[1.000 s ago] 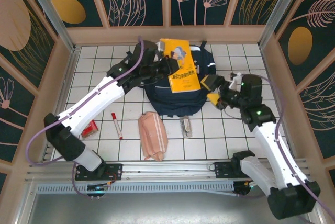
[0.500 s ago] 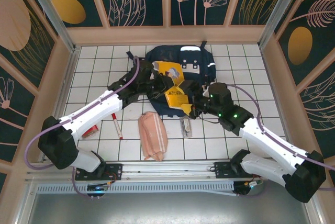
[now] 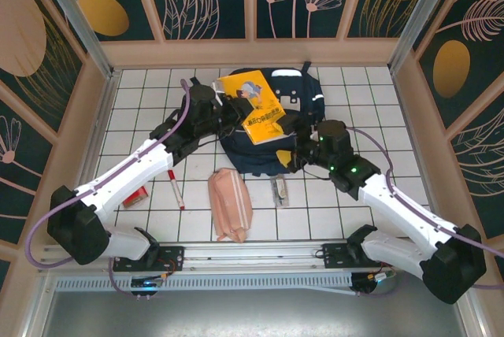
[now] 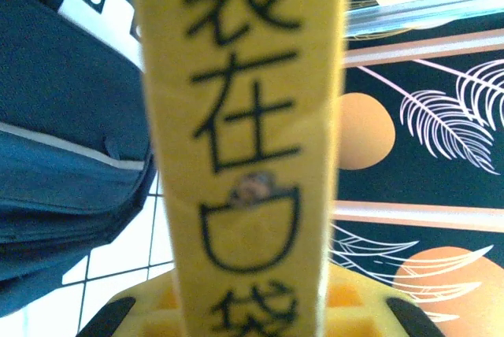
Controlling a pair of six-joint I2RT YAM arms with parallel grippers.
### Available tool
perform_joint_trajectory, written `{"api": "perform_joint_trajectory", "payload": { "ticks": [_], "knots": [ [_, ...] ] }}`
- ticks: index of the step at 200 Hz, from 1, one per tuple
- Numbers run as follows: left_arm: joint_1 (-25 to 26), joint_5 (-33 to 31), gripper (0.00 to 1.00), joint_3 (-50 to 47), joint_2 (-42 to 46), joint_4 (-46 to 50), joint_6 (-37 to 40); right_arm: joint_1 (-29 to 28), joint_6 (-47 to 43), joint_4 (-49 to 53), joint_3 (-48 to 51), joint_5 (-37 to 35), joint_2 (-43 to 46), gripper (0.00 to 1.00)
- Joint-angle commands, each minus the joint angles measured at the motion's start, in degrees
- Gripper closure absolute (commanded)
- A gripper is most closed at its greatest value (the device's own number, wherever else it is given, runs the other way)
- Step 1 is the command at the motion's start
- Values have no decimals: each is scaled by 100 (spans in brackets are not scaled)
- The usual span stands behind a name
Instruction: Pack books, pencil case, and school supplies into a backpack
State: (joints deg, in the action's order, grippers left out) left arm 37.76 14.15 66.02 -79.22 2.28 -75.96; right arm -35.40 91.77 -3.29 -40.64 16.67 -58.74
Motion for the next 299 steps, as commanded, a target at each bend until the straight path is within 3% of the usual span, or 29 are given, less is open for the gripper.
{"api": "perform_joint_trajectory", "payload": {
  "ticks": [1, 14, 28, 44, 52, 63, 74, 97, 117, 135, 160, 200, 232, 284, 293, 299],
  "knots": [
    [-2, 439, 100, -168, 66, -747, -620, 12, 491, -1246, 117, 155, -186, 14],
    [3, 456, 100, -278, 85, -790, -740, -42, 673, -1482, 118, 36, -238, 32],
    [2, 472, 100, -317, 57, -729, -727, -64, 764, -1586, 105, -149, -221, 43],
    [-8, 468, 96, -394, 7, -690, -727, -65, 697, -1492, 12, -363, -164, 72],
    [-38, 429, 84, -445, -3, -647, -742, -64, 605, -1341, -53, -468, -121, 89],
    [-109, 369, 64, -530, -14, -607, -704, -65, 458, -1044, -191, -577, -90, 97],
    [-213, 338, 60, -594, -41, -528, -580, -50, 306, -766, -303, -673, -65, 100],
    [-400, 364, 53, -511, -226, -387, 385, 76, -80, -487, -466, -765, -24, 100],
    [-410, 736, 49, 122, -647, 66, 2541, 371, -628, -66, -665, -720, 80, 100],
    [-394, 861, 50, 550, -911, 755, 4796, 1009, -1438, 854, -1068, -841, 295, 100],
    [-240, 326, 48, 548, -1070, 1400, 7809, 1906, -2625, 2185, -1637, -1308, 609, 100],
    [183, -231, 44, 1130, -2120, 2009, 10412, 3332, -3581, 2870, -1931, -763, 743, 100],
    [309, -789, 44, 1341, -2831, 1748, 11074, 3926, -3806, 2883, -1880, -154, 763, 100],
    [504, -1436, 41, 1788, -3667, 1698, 11138, 3992, -3807, 2702, -1606, 249, 705, 100],
    [504, -1615, 43, 1736, -3700, 1502, 11101, 4000, -3805, 2646, -1565, 321, 698, 100],
    [504, -1744, 50, 1685, -3704, 1344, 11073, 3998, -3806, 2617, -1537, 360, 689, 100]
  ]
}}
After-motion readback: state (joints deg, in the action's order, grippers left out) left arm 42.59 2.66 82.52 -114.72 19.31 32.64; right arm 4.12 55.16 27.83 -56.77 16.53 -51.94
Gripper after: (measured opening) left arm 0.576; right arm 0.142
